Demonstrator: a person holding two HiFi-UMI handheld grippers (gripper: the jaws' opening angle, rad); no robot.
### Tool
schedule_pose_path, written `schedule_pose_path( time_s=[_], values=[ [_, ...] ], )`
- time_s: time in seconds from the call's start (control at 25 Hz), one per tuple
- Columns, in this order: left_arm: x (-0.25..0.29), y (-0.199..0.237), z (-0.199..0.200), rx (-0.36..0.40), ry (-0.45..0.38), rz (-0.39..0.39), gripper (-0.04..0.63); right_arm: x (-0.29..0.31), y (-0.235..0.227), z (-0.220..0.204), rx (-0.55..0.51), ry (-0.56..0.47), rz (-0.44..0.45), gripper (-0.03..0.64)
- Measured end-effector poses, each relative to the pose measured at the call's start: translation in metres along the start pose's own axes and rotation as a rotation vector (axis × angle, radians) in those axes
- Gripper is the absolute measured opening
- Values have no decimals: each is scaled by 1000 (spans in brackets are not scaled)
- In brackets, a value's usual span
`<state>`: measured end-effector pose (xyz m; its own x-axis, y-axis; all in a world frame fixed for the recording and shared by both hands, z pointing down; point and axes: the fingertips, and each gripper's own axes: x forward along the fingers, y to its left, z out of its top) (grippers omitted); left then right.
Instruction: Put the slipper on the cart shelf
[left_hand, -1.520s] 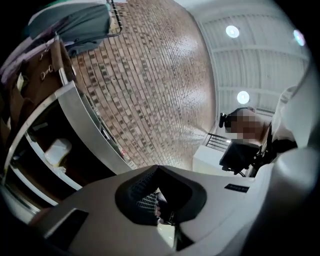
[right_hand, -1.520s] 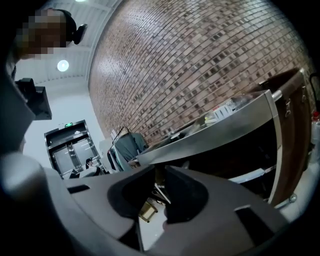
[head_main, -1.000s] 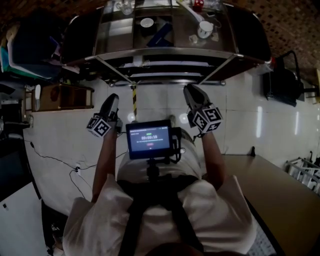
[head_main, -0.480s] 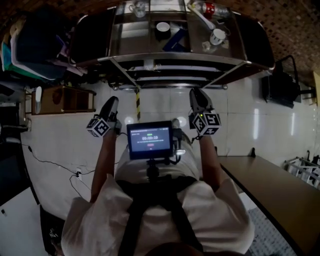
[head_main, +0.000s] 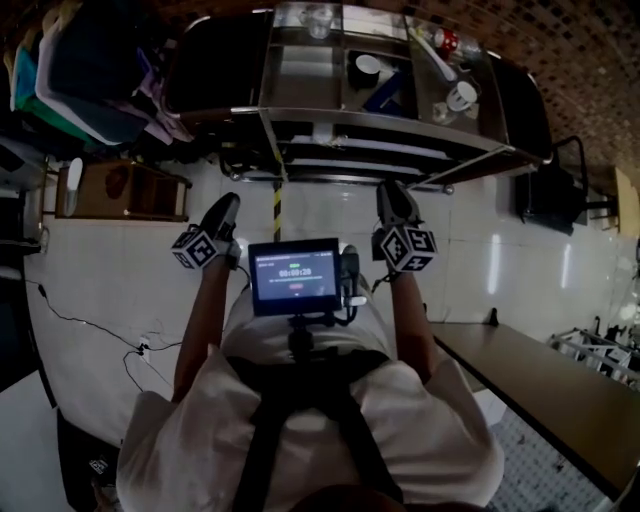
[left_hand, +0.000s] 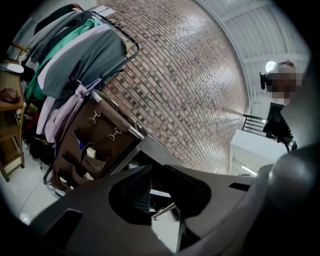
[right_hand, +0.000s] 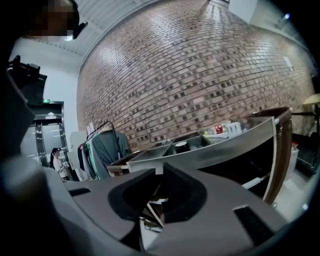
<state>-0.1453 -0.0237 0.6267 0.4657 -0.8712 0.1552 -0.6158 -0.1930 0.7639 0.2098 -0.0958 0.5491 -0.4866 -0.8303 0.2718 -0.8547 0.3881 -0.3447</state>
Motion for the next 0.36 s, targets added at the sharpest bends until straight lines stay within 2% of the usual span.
schedule_pose_path(
  time_s=[0.36],
  values=[
    [-54,42,41,-3,15,-17,69,45,90,-15,1,-22,57,67]
  ],
)
